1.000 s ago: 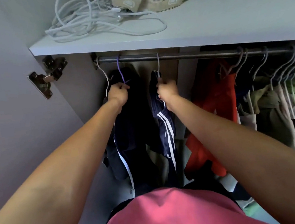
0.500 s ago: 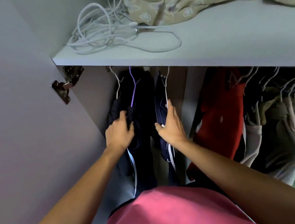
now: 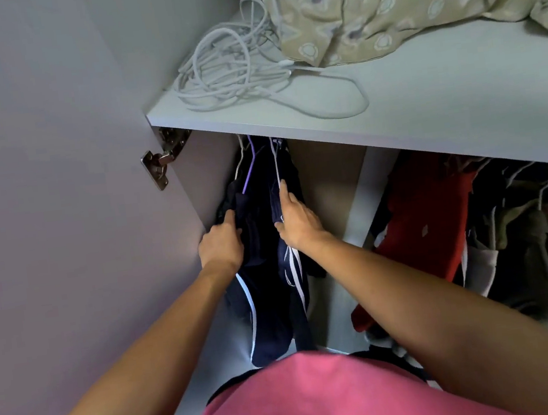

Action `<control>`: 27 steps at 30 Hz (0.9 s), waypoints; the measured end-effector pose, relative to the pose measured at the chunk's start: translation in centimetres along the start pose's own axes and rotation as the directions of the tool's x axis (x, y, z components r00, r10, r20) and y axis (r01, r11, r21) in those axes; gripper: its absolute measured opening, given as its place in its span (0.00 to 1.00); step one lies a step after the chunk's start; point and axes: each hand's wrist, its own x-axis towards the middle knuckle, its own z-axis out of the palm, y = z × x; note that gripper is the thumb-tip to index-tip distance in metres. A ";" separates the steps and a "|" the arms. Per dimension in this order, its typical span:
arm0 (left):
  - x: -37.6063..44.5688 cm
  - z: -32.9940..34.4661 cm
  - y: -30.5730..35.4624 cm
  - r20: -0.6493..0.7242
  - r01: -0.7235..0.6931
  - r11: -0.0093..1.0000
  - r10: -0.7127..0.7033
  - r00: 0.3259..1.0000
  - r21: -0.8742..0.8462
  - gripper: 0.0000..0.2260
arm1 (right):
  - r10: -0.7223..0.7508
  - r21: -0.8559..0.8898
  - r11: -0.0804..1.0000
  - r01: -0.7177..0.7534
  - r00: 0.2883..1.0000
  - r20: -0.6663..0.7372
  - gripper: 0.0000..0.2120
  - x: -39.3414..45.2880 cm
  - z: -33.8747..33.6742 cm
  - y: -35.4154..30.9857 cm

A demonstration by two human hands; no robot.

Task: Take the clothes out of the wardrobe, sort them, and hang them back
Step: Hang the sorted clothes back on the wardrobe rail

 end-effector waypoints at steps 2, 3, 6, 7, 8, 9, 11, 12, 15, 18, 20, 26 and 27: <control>-0.7 0.0 -0.2 0.035 0.006 1.000 -0.005 0.999 -0.022 0.17 | 0.035 0.103 0.994 -0.042 0.997 0.071 0.50 0.2 -0.2 0.3; -1.2 0.0 -0.3 0.050 0.003 0.999 -0.001 0.999 -0.044 0.21 | 0.045 0.150 0.987 -0.063 0.992 0.119 0.51 0.1 -0.4 0.6; -3.2 -0.3 -0.5 0.080 -0.011 0.993 0.021 0.997 -0.115 0.27 | 0.026 0.181 0.981 -0.072 0.970 0.242 0.49 -1.1 -1.0 1.7; -3.9 -0.4 -0.6 0.084 -0.017 0.991 0.028 0.996 -0.131 0.28 | 0.021 0.182 0.981 -0.071 0.964 0.265 0.47 -1.7 -0.9 2.1; -4.6 -0.6 -0.7 0.083 -0.019 0.989 0.032 0.996 -0.144 0.28 | 0.024 0.191 0.978 -0.079 0.961 0.275 0.46 -2.3 -0.9 2.3; -5.3 -0.7 -0.9 0.078 -0.017 0.987 0.030 0.996 -0.159 0.27 | 0.032 0.204 0.975 -0.089 0.963 0.269 0.44 -2.9 -0.8 2.4; -6.6 -0.8 -1.5 0.075 -0.005 0.983 0.019 0.997 -0.183 0.24 | 0.036 0.212 0.974 -0.086 0.973 0.228 0.42 -3.9 -0.5 2.5; -7.1 -0.8 -1.8 0.075 -0.002 0.983 0.016 0.997 -0.185 0.24 | 0.034 0.204 0.976 -0.077 0.978 0.205 0.39 -4.4 -0.4 2.4; -8.3 -0.9 -2.2 0.048 -0.002 0.985 0.011 0.999 -0.174 0.24 | -0.004 0.173 0.984 -0.027 0.985 0.173 0.33 -5.5 -0.8 1.8; -10.0 -0.9 -2.1 0.003 0.027 0.994 -0.027 1.000 -0.109 0.24 | -0.112 0.094 0.991 0.100 0.984 0.139 0.30 -6.8 -1.6 1.3; -12.0 -1.1 -1.8 -0.041 0.078 0.995 -0.081 0.996 -0.059 0.24 | -0.214 0.044 0.977 0.210 0.972 0.099 0.28 -7.9 -1.8 1.0; -20.6 -2.3 -0.9 -0.207 0.221 0.975 -0.210 0.956 0.033 0.26 | -0.491 0.129 0.870 0.476 0.861 0.133 0.26 -11.9 -0.5 -0.6; -22.3 -2.6 -0.9 -0.226 0.262 0.964 -0.248 0.942 0.034 0.25 | -0.538 0.150 0.841 0.519 0.830 0.145 0.26 -12.9 -0.1 -1.2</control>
